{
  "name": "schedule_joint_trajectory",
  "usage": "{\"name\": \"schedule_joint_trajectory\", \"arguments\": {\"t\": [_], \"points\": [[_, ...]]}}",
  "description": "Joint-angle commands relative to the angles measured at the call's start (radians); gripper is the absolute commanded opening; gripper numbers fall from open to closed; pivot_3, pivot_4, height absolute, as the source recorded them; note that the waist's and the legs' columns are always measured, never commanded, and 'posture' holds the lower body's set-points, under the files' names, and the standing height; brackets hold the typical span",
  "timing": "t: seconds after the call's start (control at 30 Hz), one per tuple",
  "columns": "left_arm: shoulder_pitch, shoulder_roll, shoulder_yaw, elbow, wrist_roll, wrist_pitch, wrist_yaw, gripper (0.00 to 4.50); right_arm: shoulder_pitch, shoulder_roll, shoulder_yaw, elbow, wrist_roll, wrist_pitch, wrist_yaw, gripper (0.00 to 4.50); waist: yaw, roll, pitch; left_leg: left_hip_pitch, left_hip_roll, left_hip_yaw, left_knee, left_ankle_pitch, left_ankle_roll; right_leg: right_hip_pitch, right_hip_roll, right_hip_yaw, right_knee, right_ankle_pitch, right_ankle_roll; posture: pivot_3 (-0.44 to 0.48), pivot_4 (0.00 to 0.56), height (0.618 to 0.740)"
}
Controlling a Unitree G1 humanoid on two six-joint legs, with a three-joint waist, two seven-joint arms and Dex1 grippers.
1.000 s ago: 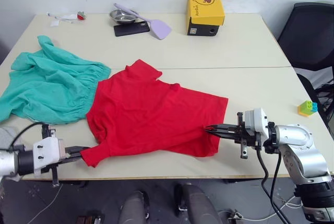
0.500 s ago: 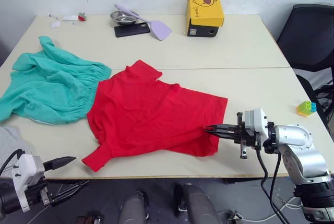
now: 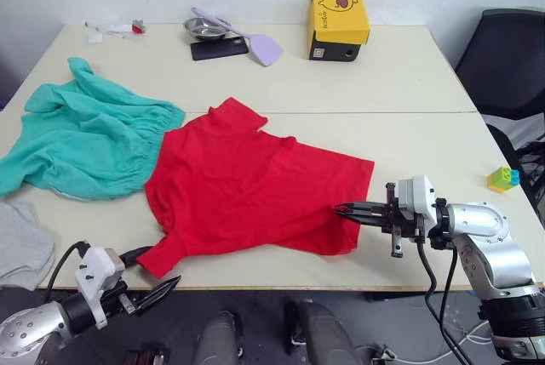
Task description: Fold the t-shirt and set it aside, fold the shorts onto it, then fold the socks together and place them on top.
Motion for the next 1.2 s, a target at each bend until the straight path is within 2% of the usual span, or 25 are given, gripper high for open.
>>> {"name": "schedule_joint_trajectory", "arguments": {"t": [0.03, 0.13, 0.23, 0.4, 0.63, 0.83, 0.93, 1.03, 1.2], "points": [[-0.007, -0.012, -0.045, -0.004, 0.03, 0.007, 0.033, 4.48, -0.001, 0.009, -0.004, -0.03, 0.013, -0.009, -0.01, 0.0, 0.001, 0.0, 0.0, 0.0, 0.0, 0.0, 0.0, 0.0, 0.0, 0.0, 0.0, 0.0, 0.0, 0.0, 0.0, 0.0, 0.15, 0.74], [-0.04, -0.037, -0.071, 0.005, 0.046, 0.034, 0.098, 4.48, 0.0, 0.014, -0.001, -0.028, 0.01, -0.014, -0.014, 0.0, 0.005, 0.001, 0.0, 0.0, -0.001, 0.0, 0.0, 0.0, 0.0, 0.001, 0.0, 0.0, 0.0, 0.0, 0.0, 0.0, 0.15, 0.74], [-0.039, -0.045, -0.091, -0.001, 0.055, 0.051, 0.119, 3.9, 0.0, 0.02, -0.002, -0.029, 0.009, -0.016, -0.02, 0.0, 0.006, 0.002, -0.001, 0.001, -0.001, -0.001, 0.0, 0.0, 0.0, 0.002, -0.001, 0.0, 0.0, 0.0, 0.001, 0.0, 0.15, 0.74], [-0.006, -0.008, -0.087, 0.016, 0.084, 0.031, 0.108, 2.34, 0.0, 0.021, -0.001, -0.029, 0.007, -0.018, -0.024, 0.0, 0.003, 0.003, -0.002, 0.002, -0.001, -0.001, 0.0, 0.0, 0.001, 0.002, -0.001, 0.0, 0.0, 0.0, 0.001, 0.0, 0.15, 0.74], [-0.008, 0.104, -0.003, 0.119, 0.117, -0.079, 0.053, 0.07, 0.001, 0.005, -0.019, -0.015, 0.013, -0.026, -0.01, 0.0, -0.002, 0.004, -0.003, 0.003, 0.0, 0.0, -0.003, 0.0, 0.0, 0.002, 0.0, 0.0, -0.001, 0.0, -0.001, 0.0, 0.15, 0.74], [-0.042, 0.215, 0.101, 0.2, 0.094, -0.191, -0.039, 0.03, 0.036, -0.055, -0.075, -0.002, 0.039, -0.03, 0.048, 0.0, -0.002, 0.004, -0.002, 0.005, 0.0, 0.0, -0.009, 0.002, -0.002, -0.001, 0.002, 0.001, 0.0, -0.002, -0.003, 0.0, 0.15, 0.74], [-0.043, 0.304, 0.19, 0.244, 0.057, -0.266, -0.173, 0.03, 0.099, -0.124, -0.109, 0.015, 0.03, -0.066, 0.122, 0.0, 0.002, 0.001, -0.002, 0.004, 0.0, 0.0, -0.01, 0.002, -0.003, -0.002, 0.002, 0.0, -0.001, -0.002, -0.004, 0.0, 0.15, 0.74], [0.015, 0.386, 0.219, 0.253, 0.086, -0.377, -0.333, 0.03, 0.151, -0.167, -0.113, 0.039, 0.008, -0.131, 0.184, 0.0, 0.003, 0.001, -0.002, 0.003, 0.0, 0.0, -0.013, 0.001, -0.003, -0.001, 0.001, -0.001, -0.004, -0.003, -0.004, 0.0, 0.15, 0.74], [0.107, 0.402, 0.208, 0.194, 0.075, -0.397, -0.448, 0.03, 0.229, -0.199, -0.103, 0.054, -0.018, -0.218, 0.256, 0.0, -0.008, 0.002, -0.002, 0.003, 0.0, 0.002, -0.015, 0.0, -0.003, -0.001, 0.002, 0.0, -0.008, -0.002, -0.003, 0.0, 0.15, 0.74]]}}
